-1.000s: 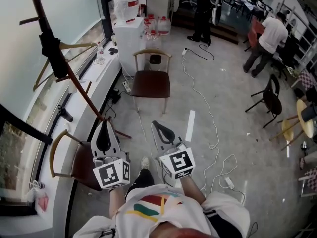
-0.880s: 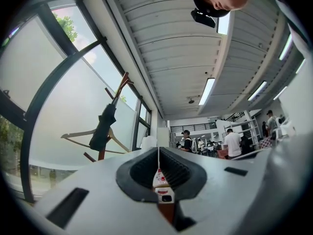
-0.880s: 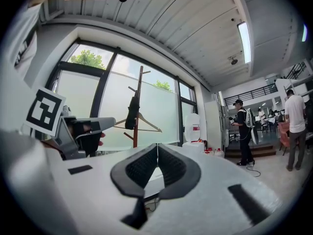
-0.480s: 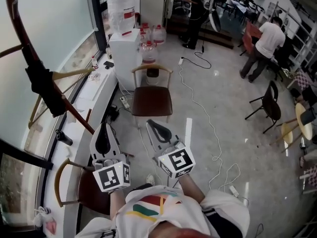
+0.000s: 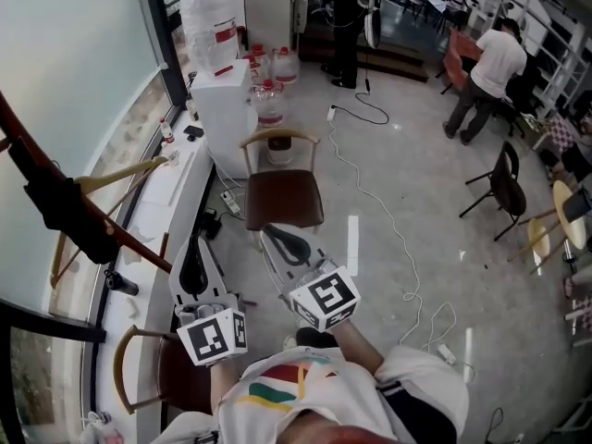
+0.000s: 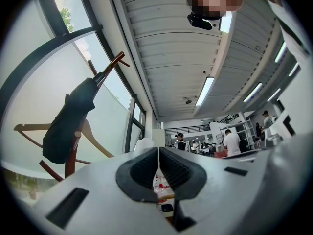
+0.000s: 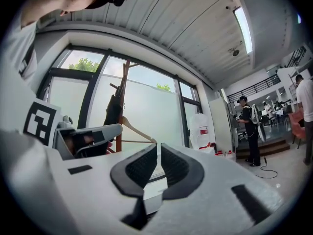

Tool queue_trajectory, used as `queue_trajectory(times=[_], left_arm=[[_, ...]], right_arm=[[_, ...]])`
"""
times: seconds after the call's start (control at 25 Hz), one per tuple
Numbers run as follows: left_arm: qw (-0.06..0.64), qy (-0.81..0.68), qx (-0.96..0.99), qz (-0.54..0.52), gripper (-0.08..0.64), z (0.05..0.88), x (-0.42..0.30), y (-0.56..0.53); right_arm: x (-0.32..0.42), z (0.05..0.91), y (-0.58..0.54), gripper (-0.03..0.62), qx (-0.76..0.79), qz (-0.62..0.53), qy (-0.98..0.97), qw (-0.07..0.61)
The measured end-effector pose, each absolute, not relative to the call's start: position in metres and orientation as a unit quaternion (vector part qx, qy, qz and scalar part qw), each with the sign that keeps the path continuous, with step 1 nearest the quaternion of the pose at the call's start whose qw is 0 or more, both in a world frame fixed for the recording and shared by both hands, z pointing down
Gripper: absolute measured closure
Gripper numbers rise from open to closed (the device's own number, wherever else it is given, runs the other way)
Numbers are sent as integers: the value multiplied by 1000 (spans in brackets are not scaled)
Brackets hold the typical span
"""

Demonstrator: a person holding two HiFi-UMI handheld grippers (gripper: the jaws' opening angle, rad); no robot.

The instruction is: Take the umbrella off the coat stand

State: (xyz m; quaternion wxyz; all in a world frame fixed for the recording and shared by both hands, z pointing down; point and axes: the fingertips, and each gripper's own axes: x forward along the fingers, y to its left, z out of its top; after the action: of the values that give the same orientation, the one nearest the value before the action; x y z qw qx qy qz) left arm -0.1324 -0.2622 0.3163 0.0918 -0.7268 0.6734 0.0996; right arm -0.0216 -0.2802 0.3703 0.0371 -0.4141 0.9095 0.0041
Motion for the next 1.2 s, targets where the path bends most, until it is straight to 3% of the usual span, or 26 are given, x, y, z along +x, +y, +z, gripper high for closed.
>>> queue_trajectory(times=[0.88, 1.2], left_arm=[[109, 731, -665, 106, 549, 298, -146, -303], [123, 773, -616, 92, 549, 291, -176, -280]], right_arm=[[-33, 345, -337, 594, -332, 6, 941, 65], [-88, 261, -343, 592, -208, 13, 967, 146]])
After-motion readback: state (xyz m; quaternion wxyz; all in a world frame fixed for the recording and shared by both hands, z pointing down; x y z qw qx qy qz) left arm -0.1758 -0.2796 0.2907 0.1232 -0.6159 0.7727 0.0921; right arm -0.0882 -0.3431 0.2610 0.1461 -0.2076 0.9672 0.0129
